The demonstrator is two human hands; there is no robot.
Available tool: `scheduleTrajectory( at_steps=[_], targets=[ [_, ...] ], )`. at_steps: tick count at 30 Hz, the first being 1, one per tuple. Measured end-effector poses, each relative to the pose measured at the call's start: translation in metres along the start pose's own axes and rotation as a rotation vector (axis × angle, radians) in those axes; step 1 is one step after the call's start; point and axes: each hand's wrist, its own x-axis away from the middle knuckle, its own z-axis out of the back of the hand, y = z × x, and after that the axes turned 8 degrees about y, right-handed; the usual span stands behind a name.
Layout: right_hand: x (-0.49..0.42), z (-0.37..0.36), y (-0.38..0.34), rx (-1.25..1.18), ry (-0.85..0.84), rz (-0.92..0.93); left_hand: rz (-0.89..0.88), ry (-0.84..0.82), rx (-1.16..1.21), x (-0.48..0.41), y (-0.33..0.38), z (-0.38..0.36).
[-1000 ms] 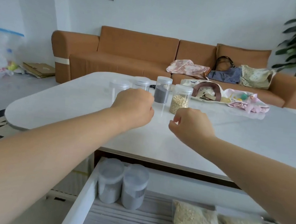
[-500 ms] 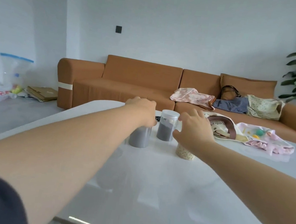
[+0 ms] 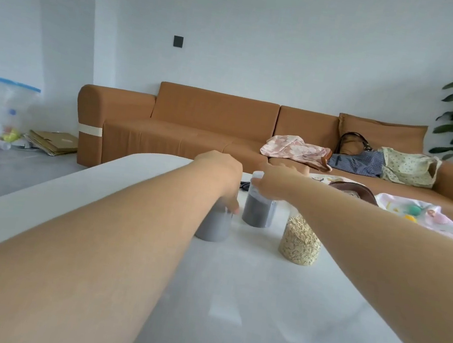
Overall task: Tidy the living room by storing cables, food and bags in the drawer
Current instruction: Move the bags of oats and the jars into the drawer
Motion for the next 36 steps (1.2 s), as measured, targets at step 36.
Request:
scheduleTrajectory(
  at_steps=[36],
  targets=[
    [0.277,0.026,0.048,-0.857,0.374,0.127,-0.139,0.347,0.434,0.215,0.04,0.01]
  ],
)
